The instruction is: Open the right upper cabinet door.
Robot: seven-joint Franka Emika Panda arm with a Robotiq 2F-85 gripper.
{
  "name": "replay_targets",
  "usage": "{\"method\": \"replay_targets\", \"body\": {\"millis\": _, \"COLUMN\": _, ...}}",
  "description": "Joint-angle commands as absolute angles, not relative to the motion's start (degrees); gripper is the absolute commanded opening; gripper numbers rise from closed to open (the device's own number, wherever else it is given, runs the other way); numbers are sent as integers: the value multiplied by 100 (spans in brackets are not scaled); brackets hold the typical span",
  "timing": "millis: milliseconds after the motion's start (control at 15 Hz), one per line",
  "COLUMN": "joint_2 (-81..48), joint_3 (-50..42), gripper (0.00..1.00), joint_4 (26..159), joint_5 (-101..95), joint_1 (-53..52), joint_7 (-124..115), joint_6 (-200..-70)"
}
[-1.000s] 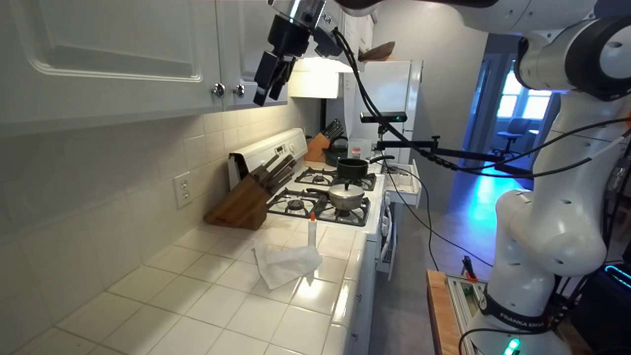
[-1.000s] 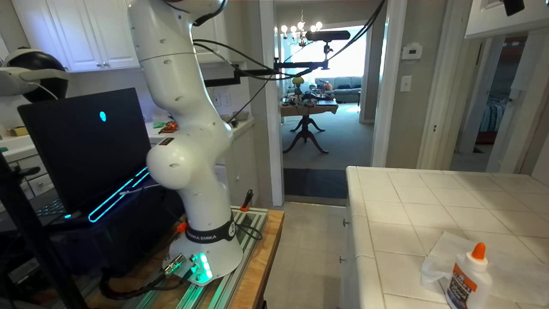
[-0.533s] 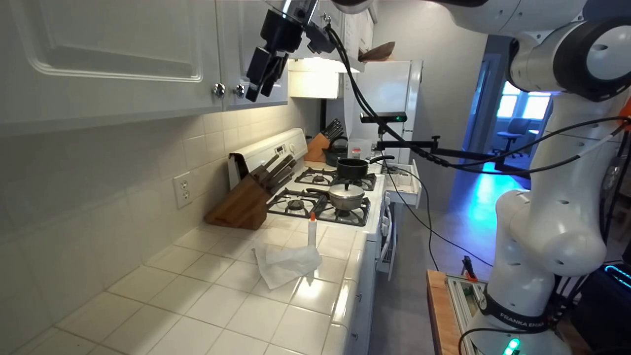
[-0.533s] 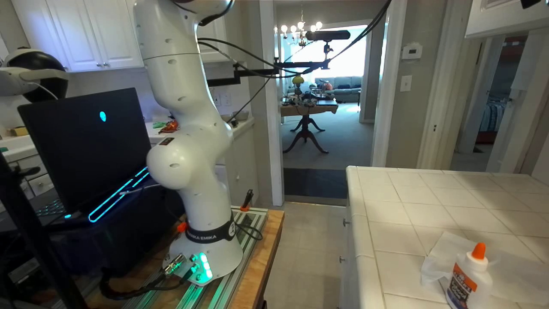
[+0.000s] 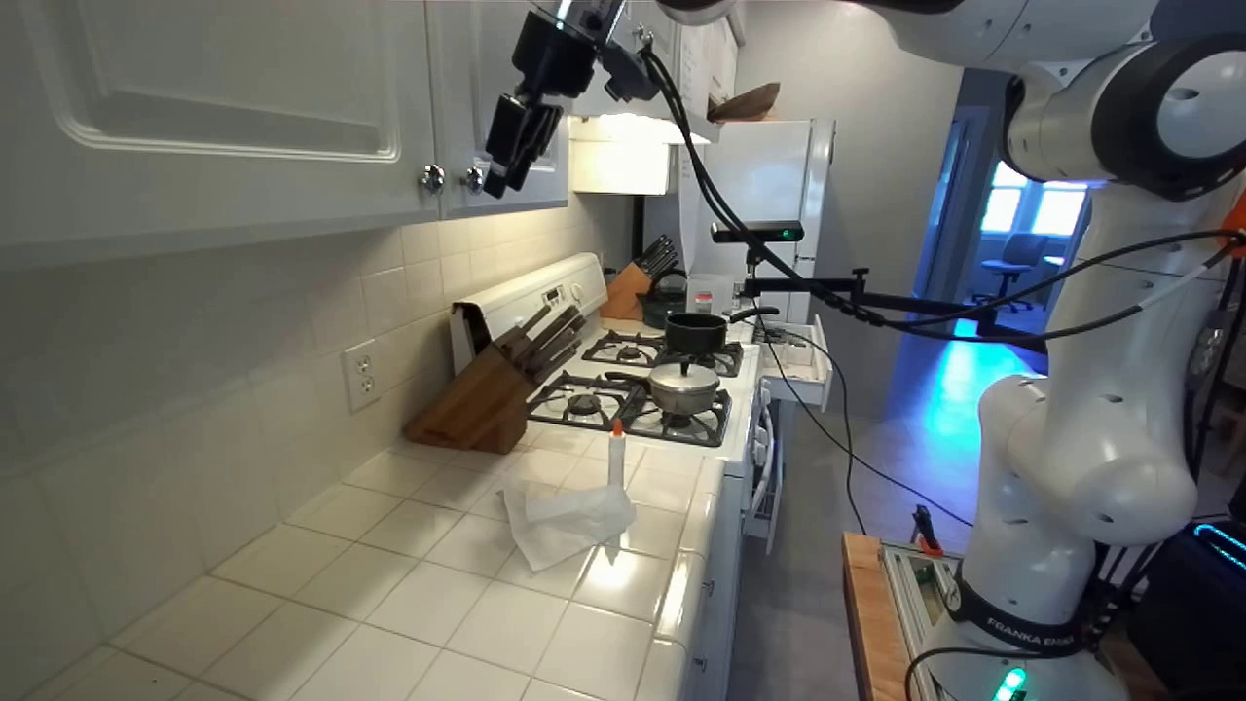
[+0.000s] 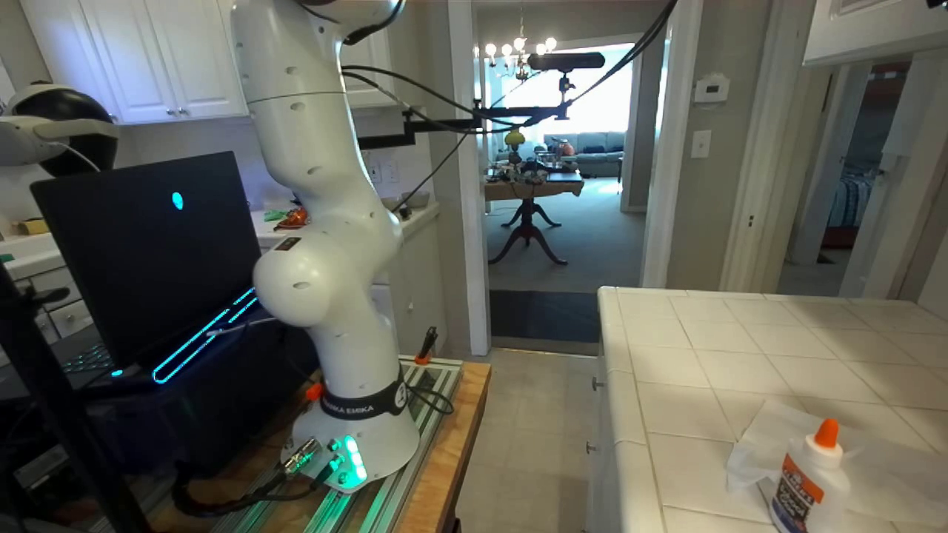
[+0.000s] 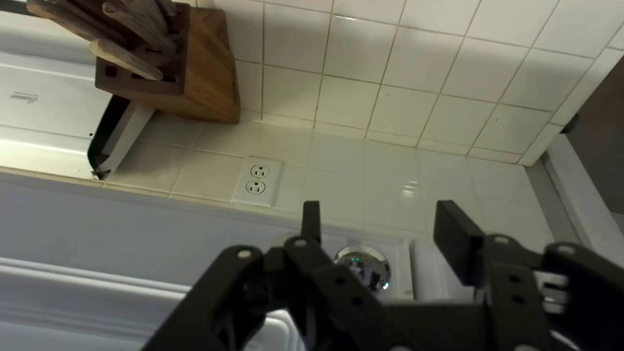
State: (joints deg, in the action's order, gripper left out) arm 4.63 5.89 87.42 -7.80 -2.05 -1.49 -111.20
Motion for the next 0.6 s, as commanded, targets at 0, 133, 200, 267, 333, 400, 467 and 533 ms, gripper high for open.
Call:
{"method": "replay_targets", "body": {"millis": 0, "joint_2": 340, "joint_3": 541, "gripper": 94, "joint_4": 8631, "joint_5": -1026, "joint_1": -259, "joint_7": -10, "joint_6": -11445}}
{"method": "replay_targets", "body": {"millis": 133, "joint_2": 304, "joint_3": 534, "gripper": 100, "joint_4": 8647, "joint_5": -1032, "joint_1": -259, "joint_7": 32, "joint_6": -11572}}
{"method": "replay_targets", "body": {"millis": 200, "joint_2": 279, "joint_3": 528, "gripper": 100, "joint_4": 8640, "joint_5": -1006, "joint_1": -260, "joint_7": 62, "joint_6": -11606}}
{"method": "replay_targets", "body": {"millis": 267, "joint_2": 259, "joint_3": 526, "gripper": 100, "joint_4": 8642, "joint_5": -996, "joint_1": -262, "joint_7": 81, "joint_6": -11629}}
{"method": "replay_targets", "body": {"millis": 333, "joint_2": 240, "joint_3": 524, "gripper": 99, "joint_4": 8640, "joint_5": -976, "joint_1": -265, "joint_7": 102, "joint_6": -11625}}
{"method": "replay_targets", "body": {"millis": 400, "joint_2": 219, "joint_3": 523, "gripper": 90, "joint_4": 8632, "joint_5": -968, "joint_1": -267, "joint_7": 118, "joint_6": -11613}}
{"method": "replay_targets", "body": {"millis": 467, "joint_2": 207, "joint_3": 522, "gripper": 75, "joint_4": 8632, "joint_5": -944, "joint_1": -269, "joint_7": 132, "joint_6": -11602}}
{"method": "replay_targets", "body": {"millis": 533, "joint_2": 199, "joint_3": 521, "gripper": 72, "joint_4": 8636, "joint_5": -945, "joint_1": -270, "joint_7": 133, "joint_6": -11607}}
